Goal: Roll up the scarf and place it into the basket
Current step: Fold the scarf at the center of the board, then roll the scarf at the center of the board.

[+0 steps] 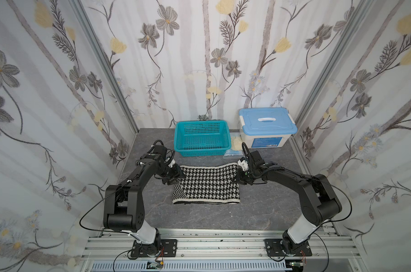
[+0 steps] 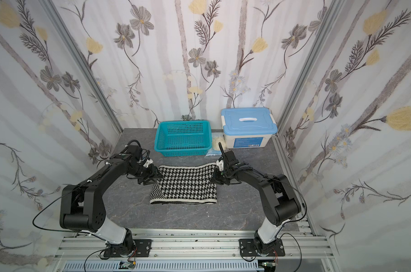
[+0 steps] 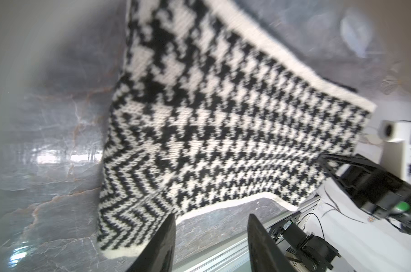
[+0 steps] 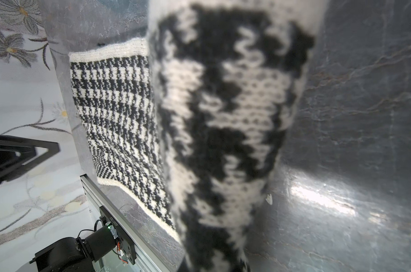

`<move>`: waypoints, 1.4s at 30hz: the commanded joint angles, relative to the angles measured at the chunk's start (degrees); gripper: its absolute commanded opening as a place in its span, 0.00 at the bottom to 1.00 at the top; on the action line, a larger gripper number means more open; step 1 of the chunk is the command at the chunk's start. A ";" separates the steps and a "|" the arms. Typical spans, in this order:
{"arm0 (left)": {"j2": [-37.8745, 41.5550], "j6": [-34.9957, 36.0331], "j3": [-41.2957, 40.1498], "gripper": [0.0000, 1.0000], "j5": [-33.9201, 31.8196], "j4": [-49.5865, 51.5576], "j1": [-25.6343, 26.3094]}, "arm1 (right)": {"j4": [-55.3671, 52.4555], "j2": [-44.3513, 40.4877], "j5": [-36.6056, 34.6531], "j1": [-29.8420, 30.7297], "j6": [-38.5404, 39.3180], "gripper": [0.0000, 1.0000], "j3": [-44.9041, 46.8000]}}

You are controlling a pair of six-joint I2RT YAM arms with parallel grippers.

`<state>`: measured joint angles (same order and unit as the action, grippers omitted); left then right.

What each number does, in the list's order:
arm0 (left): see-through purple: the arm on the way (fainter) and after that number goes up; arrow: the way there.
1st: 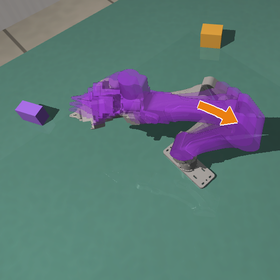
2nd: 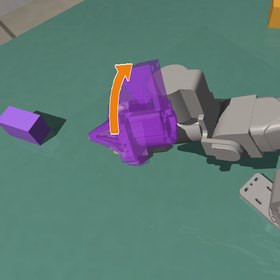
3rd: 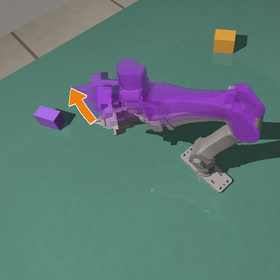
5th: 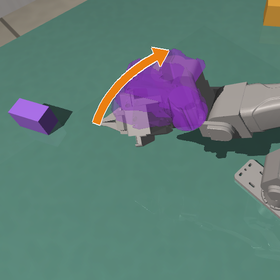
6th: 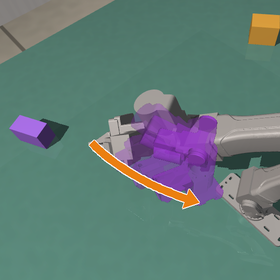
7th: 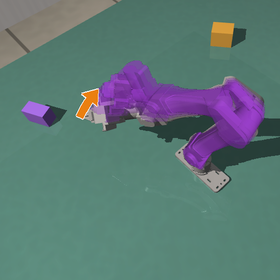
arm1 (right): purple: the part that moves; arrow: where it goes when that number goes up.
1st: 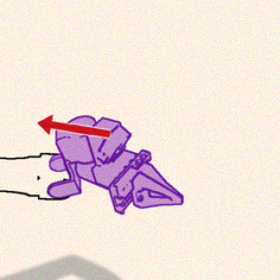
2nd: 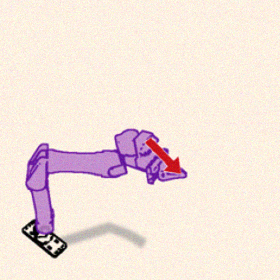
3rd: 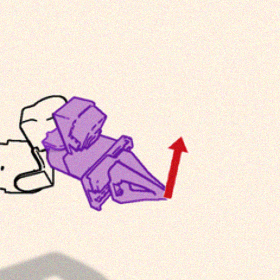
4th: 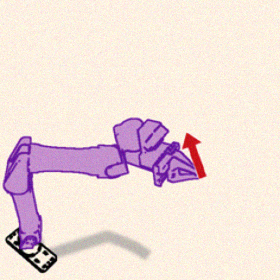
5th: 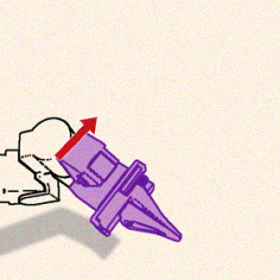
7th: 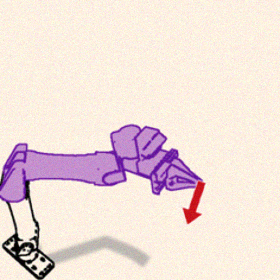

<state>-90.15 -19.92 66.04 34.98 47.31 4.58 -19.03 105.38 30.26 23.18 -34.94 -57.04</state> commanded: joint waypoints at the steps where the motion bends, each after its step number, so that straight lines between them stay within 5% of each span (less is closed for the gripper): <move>1: -1.62 -0.34 2.90 0.50 1.77 0.87 0.08 | -1.25 -0.39 0.15 -0.03 1.75 0.00 -0.53; 15: -20.01 0.98 6.61 0.47 -0.59 -10.68 0.26 | -5.15 -6.87 -2.04 -0.68 4.00 0.00 3.07; 20: -19.43 2.09 4.60 0.47 -2.70 -9.75 0.27 | -5.06 -7.51 -1.88 -1.67 3.65 0.00 3.07; 25: -10.88 3.57 8.90 0.49 -4.57 -1.91 1.86 | -5.58 -7.67 -1.06 -2.15 3.85 0.00 1.42; 29: -5.02 1.84 9.01 0.48 -5.05 1.58 7.19 | -7.01 -4.91 2.17 -2.52 5.40 0.00 -0.93; 34: -1.21 -12.74 -1.32 0.45 -0.27 -15.02 17.90 | -10.39 -3.13 3.02 -3.08 8.09 0.00 -3.50; 42: -11.52 -23.01 3.70 0.41 -0.27 -29.31 30.26 | -11.15 -4.33 2.72 -3.34 7.81 0.00 -2.91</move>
<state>-99.31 -37.65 67.42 34.13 25.71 32.95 -30.13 101.47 31.79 19.88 -27.94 -60.05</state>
